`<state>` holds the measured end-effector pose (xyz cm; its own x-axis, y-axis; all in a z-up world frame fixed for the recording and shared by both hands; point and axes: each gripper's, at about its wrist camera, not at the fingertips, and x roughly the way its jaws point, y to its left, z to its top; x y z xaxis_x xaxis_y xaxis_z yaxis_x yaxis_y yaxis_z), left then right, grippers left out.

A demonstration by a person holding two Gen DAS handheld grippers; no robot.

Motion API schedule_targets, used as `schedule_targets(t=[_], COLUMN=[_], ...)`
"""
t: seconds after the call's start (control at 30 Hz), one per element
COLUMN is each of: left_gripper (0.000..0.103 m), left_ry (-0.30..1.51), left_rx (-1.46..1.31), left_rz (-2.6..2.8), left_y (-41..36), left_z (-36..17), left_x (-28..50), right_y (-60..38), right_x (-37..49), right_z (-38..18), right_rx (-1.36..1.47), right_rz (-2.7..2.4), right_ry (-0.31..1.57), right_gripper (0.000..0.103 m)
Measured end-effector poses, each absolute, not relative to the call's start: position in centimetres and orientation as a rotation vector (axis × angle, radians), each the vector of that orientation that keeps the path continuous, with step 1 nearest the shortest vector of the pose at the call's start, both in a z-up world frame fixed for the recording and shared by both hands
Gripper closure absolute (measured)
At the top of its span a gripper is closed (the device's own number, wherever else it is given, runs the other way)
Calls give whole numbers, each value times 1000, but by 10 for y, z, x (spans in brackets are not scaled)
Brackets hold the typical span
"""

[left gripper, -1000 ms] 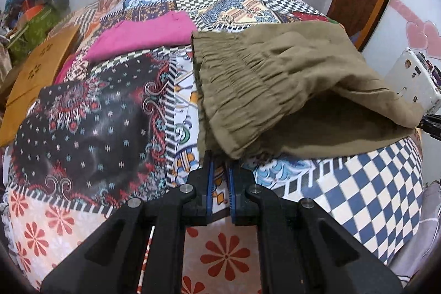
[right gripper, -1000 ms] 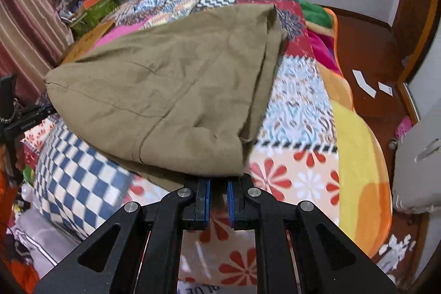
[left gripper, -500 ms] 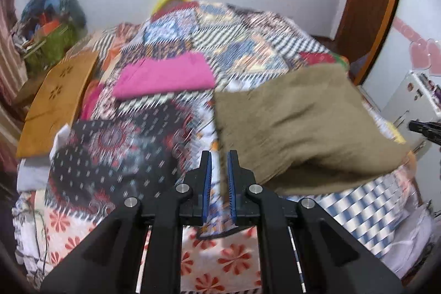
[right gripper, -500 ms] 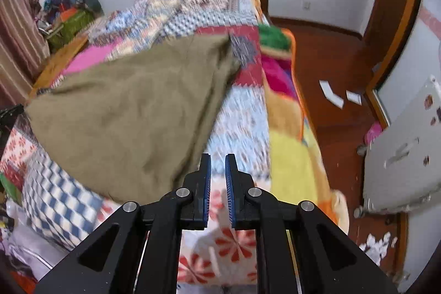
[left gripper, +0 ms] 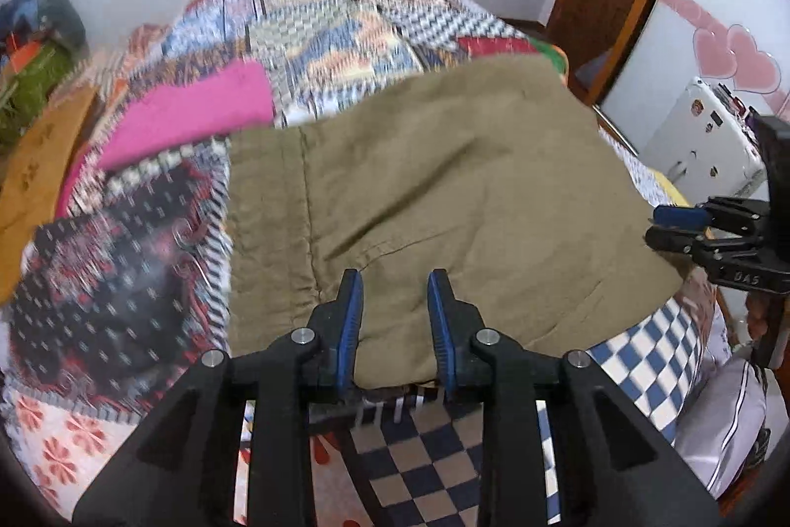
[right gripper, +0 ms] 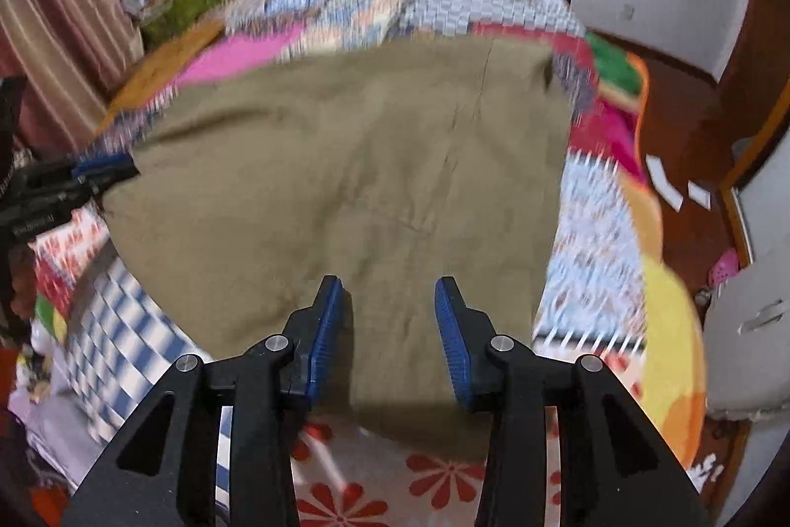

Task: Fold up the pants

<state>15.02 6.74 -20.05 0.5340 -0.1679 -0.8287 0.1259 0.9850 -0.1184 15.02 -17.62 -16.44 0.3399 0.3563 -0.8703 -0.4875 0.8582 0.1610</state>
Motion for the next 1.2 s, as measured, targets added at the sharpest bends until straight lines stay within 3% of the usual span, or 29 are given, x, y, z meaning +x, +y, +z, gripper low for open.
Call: schedule_targets(t=[0.6, 0.7, 0.83, 1.0, 1.2], left_gripper=[76, 74, 58, 57, 57], left_ry=[1008, 949, 888, 881, 937], left_rx=[-124, -76, -99, -126, -162], left_rz=[-184, -102, -47, 17, 55], left_y=[83, 90, 109, 130, 148], left_z=[-198, -173, -152, -148, -174], left_x=[139, 144, 161, 194, 230], right_y=[-234, -236, -233, -223, -211], right_x=[147, 153, 166, 198, 244], right_z=[-167, -153, -122, -100, -110], right_rx=[-64, -63, -70, -60, -54], right_rz=[449, 446, 453, 458, 432], right_ry=[1164, 1137, 1042, 953, 940], right_gripper=[63, 62, 60, 60, 60])
